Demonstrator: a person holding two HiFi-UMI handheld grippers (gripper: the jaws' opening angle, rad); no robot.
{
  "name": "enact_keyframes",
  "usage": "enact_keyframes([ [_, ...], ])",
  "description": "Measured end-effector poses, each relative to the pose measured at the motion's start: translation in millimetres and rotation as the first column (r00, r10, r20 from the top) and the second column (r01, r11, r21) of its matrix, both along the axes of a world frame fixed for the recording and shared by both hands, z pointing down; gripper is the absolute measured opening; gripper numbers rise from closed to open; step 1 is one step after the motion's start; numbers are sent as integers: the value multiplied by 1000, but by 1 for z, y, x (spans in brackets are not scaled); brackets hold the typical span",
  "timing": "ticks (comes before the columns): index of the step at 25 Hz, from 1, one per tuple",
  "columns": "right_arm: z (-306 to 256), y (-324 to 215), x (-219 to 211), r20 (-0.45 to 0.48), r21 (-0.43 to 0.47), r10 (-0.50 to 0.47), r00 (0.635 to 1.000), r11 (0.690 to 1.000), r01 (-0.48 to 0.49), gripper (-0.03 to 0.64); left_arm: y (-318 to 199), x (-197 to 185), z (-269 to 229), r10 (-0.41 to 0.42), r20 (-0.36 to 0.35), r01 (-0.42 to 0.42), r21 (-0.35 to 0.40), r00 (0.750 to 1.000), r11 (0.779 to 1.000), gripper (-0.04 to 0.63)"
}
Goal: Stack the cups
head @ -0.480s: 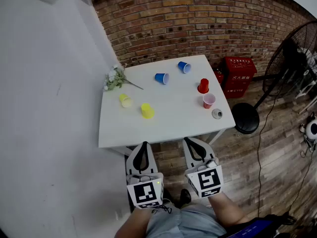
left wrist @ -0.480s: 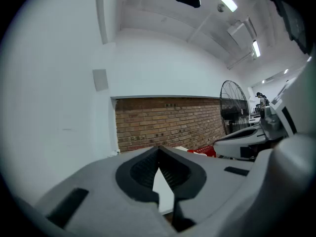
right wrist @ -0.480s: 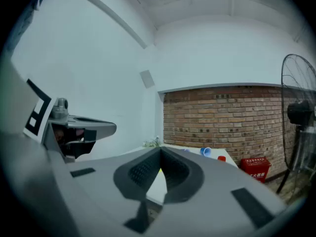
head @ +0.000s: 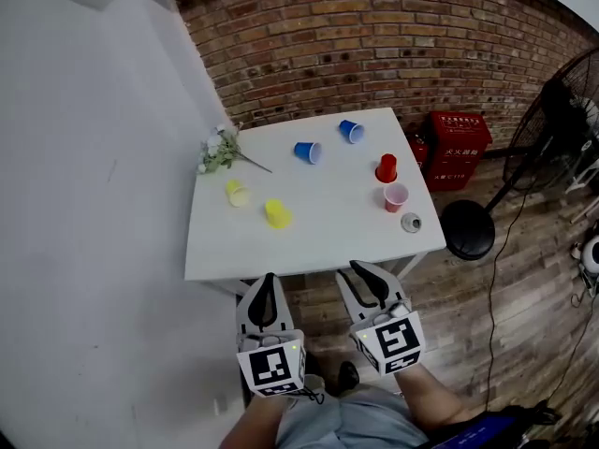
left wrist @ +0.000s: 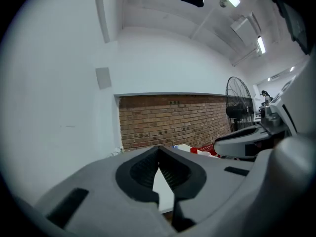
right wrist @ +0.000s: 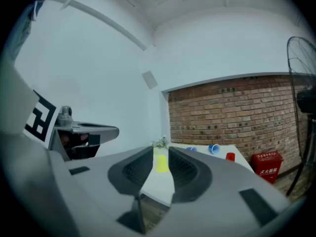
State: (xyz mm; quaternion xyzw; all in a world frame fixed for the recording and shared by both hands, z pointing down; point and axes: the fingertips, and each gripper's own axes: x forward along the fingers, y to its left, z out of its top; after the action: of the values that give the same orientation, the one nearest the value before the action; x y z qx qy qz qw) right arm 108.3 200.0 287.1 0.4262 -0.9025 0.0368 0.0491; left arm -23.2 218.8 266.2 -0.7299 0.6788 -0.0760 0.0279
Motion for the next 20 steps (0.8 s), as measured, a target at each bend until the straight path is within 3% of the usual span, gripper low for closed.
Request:
enact_keyframes([
  [10, 28, -42, -29, -38, -35, -7, 999, 999, 6, 84, -46, -59, 27, -61, -17, 61, -27, 998, 998, 3],
  [20, 49, -160, -96, -101, -43, 88, 991, 995, -93, 66, -172, -120, 96, 75, -66, -83, -134, 995, 988, 3],
])
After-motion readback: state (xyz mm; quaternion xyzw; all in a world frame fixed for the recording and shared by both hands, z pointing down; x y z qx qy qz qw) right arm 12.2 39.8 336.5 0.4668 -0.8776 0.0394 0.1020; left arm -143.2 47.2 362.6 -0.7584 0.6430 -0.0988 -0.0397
